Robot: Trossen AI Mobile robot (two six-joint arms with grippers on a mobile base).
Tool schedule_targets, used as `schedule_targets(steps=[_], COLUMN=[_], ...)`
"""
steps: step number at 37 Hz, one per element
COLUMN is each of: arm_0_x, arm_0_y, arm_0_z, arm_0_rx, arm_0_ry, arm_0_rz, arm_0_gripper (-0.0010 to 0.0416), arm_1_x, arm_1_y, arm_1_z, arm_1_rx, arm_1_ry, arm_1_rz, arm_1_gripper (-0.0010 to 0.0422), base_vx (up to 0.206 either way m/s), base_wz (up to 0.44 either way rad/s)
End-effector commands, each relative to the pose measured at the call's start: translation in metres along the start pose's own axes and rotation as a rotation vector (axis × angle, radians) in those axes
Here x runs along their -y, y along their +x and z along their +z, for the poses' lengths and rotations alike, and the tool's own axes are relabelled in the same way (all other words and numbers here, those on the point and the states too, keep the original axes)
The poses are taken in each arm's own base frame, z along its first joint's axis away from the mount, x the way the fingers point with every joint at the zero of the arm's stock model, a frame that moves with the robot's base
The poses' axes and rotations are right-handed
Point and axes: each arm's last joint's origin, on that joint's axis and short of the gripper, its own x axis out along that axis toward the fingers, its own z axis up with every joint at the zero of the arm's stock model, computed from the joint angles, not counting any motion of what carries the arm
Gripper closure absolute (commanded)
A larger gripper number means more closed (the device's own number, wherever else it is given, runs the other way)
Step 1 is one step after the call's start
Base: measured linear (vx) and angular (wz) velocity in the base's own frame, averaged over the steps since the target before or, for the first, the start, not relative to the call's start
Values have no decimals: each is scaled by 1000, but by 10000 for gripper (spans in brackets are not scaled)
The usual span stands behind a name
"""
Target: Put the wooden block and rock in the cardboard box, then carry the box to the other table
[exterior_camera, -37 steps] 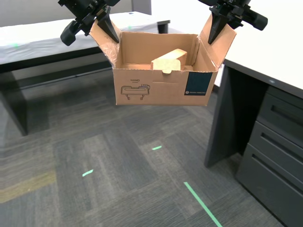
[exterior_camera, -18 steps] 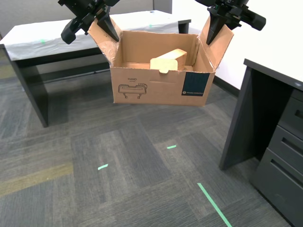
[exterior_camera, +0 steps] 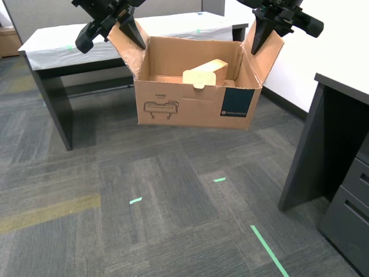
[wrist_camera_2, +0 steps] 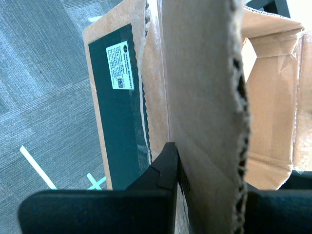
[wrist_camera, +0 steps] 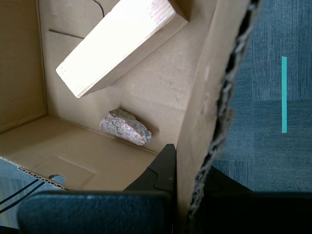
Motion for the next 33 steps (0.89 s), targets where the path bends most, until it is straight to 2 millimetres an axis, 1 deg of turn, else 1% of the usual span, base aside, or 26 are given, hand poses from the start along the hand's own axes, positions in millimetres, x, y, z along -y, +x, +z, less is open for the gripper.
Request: schedule_targets(steps=[1,19,33], arm_0_x=[-2,-3,-4], arm_0_y=[0,0,1], arm_0_z=[0,1,1], arm_0_rx=[2,8,8], arm_0_ry=[-8,-13,-15], arm_0_rz=[25,27,28], arm_0_gripper=[406,406,406], arm_1_x=[2,2,1], arm_1_y=[0,0,0], arm_1_z=[0,0,-2], arm_1_rx=[0,0,-26], arm_1_ry=[5,16,31], arm_1_rz=[-23,-23,-18], arm_1_gripper=[413,413,413], base_vx=[19,34,69], base_wz=[112,87,61])
